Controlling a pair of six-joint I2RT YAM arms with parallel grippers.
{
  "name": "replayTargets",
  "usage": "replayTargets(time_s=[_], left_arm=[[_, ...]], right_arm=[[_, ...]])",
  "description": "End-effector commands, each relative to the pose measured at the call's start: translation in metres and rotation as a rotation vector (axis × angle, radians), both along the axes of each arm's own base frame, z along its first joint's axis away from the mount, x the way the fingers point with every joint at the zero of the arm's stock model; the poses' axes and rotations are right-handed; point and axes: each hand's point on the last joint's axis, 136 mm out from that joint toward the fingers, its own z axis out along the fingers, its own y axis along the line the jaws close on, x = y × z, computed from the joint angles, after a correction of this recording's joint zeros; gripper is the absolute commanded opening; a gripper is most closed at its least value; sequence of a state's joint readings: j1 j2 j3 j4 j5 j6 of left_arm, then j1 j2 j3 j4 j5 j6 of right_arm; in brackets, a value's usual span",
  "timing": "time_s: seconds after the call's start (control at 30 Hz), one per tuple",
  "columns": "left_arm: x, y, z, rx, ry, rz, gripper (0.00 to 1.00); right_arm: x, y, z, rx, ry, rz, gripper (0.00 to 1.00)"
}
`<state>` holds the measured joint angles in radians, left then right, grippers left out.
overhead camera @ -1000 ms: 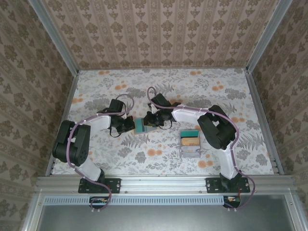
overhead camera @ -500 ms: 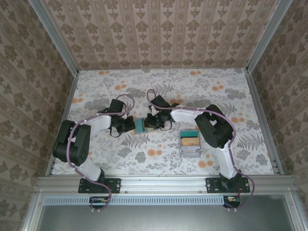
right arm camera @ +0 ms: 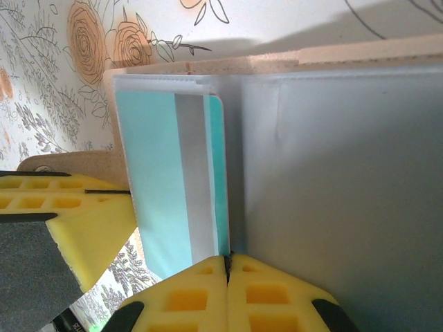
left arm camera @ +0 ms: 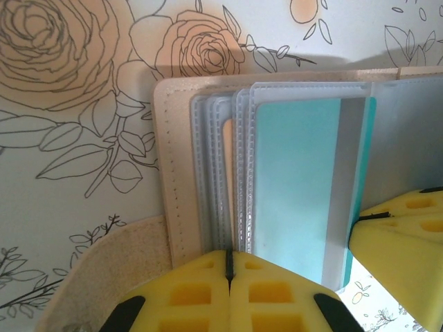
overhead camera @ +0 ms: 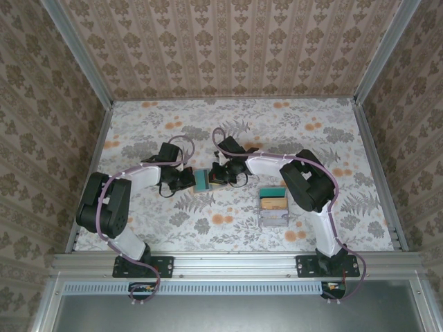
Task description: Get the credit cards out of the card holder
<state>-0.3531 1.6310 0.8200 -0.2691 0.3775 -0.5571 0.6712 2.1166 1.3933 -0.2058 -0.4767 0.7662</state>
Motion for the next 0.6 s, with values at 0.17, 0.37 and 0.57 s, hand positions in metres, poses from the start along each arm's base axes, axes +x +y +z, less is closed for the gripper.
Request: replayTargets(time_s=[0.17, 0.37, 0.57], left_arm=[[-0.009, 0.016, -0.018, 0.093, 0.069, 0.011, 0.0], [-0.008, 0.018, -0.018, 0.091, 0.072, 0.015, 0.0], [-0.006, 0.015, -0.017, 0.081, 0.07, 0.01, 0.0]], right_arm=[[0.009, -0.029, -0.001, -0.053, -0.011, -0.078, 0.0], [0.012, -0.046, 0.003, -0.074, -0.024, -0.107, 0.0], [0.013, -0.041, 0.004, -0.047, -0.02, -0.09, 0.06]])
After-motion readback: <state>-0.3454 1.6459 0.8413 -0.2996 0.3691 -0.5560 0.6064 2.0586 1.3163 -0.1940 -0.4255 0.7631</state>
